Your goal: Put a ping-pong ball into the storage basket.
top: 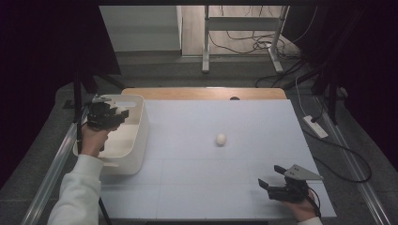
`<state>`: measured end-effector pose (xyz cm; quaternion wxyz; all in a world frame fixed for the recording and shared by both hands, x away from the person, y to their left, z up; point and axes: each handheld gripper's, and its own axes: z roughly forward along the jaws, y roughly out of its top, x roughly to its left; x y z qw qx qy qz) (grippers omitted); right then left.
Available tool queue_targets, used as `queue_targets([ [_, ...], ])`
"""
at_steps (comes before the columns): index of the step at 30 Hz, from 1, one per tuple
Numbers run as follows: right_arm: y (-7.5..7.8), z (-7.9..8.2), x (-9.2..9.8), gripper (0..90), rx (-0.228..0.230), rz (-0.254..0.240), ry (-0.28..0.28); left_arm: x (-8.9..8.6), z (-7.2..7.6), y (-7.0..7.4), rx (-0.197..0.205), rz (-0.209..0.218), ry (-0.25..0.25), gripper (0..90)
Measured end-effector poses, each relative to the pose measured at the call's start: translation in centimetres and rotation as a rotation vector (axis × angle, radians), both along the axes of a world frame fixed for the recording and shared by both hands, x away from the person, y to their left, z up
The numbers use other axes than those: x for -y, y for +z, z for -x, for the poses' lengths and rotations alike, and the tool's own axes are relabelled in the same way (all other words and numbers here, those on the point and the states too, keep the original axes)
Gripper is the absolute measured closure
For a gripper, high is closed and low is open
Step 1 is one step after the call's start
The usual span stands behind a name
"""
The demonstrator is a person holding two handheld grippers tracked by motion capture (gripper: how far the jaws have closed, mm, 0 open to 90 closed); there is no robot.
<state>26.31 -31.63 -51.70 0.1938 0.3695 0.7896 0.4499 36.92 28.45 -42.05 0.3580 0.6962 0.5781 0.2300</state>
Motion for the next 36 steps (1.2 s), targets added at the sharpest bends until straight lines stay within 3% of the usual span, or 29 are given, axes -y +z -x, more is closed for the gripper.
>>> queue_targets([
  [5,0.0,0.0,0.0,14.9,0.0,0.0,-0.001,0.0,0.1,0.0,0.006,-0.006,0.002,48.1],
  [10,0.0,0.0,0.0,14.9,0.001,0.0,-0.001,0.4,0.4,0.4,0.033,-0.008,-0.006,32.7],
  [16,0.0,0.0,0.0,14.9,0.001,0.001,-0.002,0.8,0.9,1.0,0.064,0.02,-0.04,24.1],
  [26,0.0,0.0,0.1,14.9,0.0,0.0,-0.002,1.9,2.5,2.4,0.126,0.048,-0.094,22.3],
  [36,0.0,-0.1,0.0,14.9,0.0,-0.007,0.0,2.7,4.2,3.0,0.172,0.122,-0.162,22.2],
])
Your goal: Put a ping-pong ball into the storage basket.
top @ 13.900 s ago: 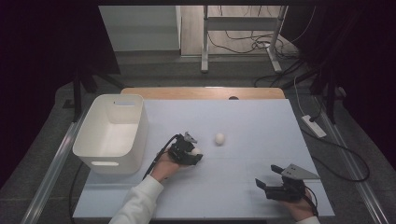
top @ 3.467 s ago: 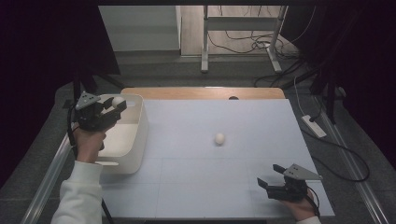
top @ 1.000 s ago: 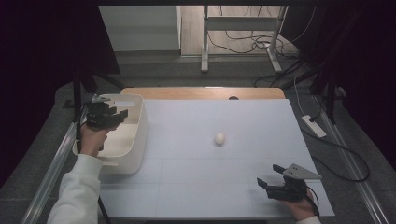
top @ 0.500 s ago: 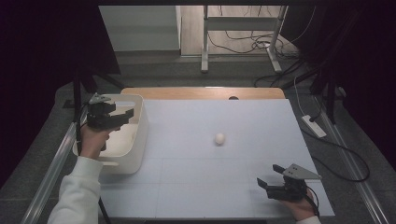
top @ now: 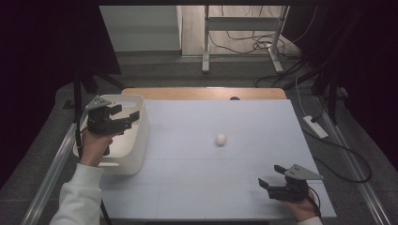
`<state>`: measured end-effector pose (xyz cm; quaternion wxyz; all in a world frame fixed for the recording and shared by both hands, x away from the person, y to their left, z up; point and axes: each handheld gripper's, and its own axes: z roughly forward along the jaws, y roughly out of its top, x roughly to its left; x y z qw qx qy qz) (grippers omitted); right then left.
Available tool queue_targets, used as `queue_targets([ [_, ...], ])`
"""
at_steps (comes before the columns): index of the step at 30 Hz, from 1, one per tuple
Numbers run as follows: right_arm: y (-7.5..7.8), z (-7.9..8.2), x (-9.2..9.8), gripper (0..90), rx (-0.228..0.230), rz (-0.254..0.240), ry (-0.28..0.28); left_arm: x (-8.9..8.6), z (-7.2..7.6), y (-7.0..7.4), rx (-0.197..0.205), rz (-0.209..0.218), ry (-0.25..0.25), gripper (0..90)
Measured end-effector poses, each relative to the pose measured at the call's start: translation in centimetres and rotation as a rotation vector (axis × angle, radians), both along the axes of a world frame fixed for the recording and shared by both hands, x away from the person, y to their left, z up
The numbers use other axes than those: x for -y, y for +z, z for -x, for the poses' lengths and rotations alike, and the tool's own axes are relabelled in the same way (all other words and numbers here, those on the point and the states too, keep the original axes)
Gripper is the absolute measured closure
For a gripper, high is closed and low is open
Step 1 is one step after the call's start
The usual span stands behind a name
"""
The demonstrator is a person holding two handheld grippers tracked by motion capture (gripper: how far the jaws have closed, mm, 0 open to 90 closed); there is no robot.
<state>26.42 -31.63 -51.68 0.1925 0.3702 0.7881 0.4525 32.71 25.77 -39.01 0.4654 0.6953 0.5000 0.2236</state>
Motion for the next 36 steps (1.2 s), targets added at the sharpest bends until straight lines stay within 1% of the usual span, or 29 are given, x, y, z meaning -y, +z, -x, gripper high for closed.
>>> queue_targets([
  [6,0.1,0.0,0.0,14.9,0.0,-0.007,-0.004,1.0,1.1,0.1,0.025,0.012,-0.036,22.2],
  [8,0.1,0.0,0.0,14.9,0.001,-0.007,-0.004,1.2,1.2,0.2,0.028,0.013,-0.042,22.2],
  [10,0.1,0.0,0.0,14.9,0.001,-0.003,-0.007,1.6,1.5,0.3,0.032,0.032,-0.064,22.3],
  [11,0.1,0.0,0.0,14.9,0.001,-0.003,-0.007,1.6,1.5,0.3,0.032,0.032,-0.064,22.3],
  [13,0.1,0.0,0.0,14.9,0.0,-0.003,-0.006,1.8,1.5,0.3,0.029,0.048,-0.08,22.4],
  [16,0.1,0.0,0.0,14.9,0.001,-0.005,-0.004,2.3,1.4,0.4,0.023,0.039,-0.091,22.4],
  [19,0.1,0.1,0.2,14.9,0.002,-0.006,-0.009,2.8,1.5,0.5,0.034,0.054,-0.113,22.4],
  [23,0.1,0.1,0.3,14.9,0.001,-0.007,-0.013,3.3,1.5,0.4,0.041,0.061,-0.127,22.4],
  [25,0.1,0.1,0.2,14.9,0.004,0.001,-0.011,3.6,1.5,0.3,0.044,0.067,-0.137,22.4],
  [27,0.2,0.2,0.1,14.9,0.007,0.001,-0.009,3.9,1.5,0.2,0.044,0.062,-0.149,22.3],
  [29,0.2,0.1,0.2,14.9,0.007,-0.001,-0.013,4.2,1.5,0.1,0.044,0.065,-0.161,22.3],
  [33,0.1,0.1,0.2,14.9,0.007,0.004,-0.01,4.6,1.7,-0.1,0.047,0.068,-0.167,22.3],
  [36,0.1,-0.1,0.2,15.0,0.007,-0.004,-0.005,5.0,1.8,-0.3,0.044,0.073,-0.169,22.3],
])
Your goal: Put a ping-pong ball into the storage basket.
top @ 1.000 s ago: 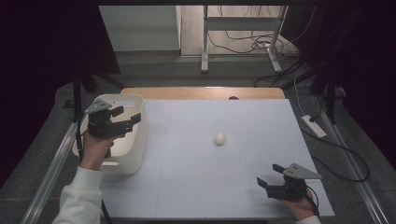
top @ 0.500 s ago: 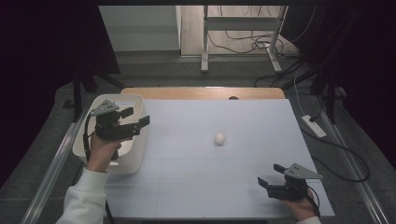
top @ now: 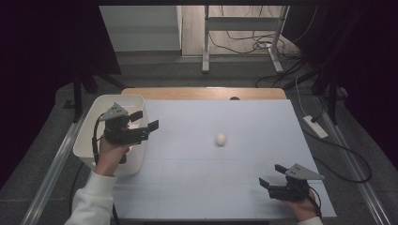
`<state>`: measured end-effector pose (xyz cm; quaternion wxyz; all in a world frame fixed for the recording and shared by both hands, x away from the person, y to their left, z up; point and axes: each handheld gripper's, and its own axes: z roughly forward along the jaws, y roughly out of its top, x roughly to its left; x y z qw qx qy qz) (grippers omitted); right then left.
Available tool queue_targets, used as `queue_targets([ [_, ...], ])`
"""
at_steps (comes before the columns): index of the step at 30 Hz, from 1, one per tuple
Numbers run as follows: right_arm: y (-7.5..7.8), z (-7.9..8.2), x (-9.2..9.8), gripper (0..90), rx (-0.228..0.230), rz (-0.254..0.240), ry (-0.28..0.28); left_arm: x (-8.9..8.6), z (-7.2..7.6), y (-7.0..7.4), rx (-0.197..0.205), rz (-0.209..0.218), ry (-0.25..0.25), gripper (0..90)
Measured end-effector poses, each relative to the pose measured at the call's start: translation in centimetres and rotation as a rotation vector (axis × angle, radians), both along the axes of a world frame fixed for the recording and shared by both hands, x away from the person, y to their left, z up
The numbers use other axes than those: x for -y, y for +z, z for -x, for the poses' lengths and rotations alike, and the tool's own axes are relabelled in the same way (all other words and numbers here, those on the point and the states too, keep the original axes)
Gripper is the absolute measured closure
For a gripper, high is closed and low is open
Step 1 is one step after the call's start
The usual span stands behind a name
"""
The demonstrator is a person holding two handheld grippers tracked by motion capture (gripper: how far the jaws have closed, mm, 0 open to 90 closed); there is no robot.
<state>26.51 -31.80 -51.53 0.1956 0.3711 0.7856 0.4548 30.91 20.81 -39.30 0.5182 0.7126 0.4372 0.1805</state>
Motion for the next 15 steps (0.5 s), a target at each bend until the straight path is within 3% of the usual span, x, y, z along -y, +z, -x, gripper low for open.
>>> queue_targets([
  [15,-0.1,-0.4,-0.5,15.1,0.0,0.006,0.022,2.0,-0.1,-0.1,-0.005,-0.005,-0.058,22.2],
])
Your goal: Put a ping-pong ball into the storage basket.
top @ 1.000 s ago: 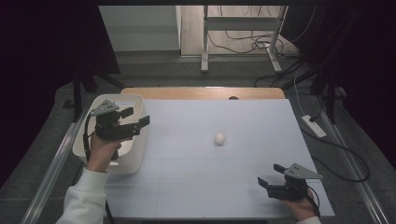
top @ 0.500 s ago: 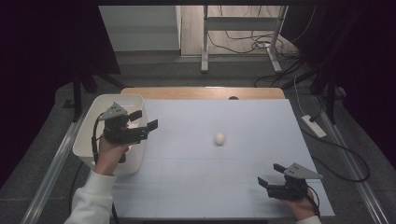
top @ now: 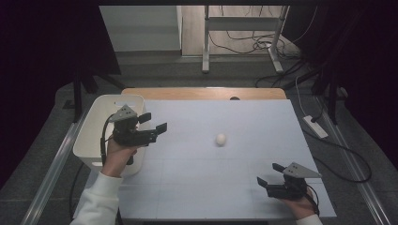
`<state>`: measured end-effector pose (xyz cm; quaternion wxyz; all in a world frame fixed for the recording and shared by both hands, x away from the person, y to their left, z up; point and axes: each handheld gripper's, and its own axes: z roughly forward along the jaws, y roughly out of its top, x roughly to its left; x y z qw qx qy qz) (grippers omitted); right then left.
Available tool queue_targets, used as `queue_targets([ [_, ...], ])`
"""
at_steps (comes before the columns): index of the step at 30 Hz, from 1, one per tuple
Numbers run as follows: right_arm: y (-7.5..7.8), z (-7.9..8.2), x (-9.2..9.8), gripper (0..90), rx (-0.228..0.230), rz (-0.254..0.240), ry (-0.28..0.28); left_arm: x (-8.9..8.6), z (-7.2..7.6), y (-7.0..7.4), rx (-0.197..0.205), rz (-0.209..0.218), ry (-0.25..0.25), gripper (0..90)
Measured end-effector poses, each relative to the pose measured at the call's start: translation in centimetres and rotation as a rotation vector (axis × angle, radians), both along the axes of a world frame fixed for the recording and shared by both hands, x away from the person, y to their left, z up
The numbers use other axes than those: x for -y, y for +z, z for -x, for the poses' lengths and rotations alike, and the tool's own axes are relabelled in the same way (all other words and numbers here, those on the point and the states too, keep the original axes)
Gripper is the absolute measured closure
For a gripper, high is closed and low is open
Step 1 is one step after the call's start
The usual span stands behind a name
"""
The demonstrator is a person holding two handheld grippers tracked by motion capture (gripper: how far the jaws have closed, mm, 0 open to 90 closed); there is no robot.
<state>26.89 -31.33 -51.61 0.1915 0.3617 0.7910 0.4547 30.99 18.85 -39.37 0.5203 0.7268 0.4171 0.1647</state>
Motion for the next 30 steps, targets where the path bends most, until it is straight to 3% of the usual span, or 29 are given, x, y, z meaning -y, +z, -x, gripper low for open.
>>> queue_targets([
  [30,0.3,-0.2,0.2,15.1,0.01,-0.009,-0.006,4.7,-0.5,-1.1,-0.031,-0.035,-0.107,21.8],
])
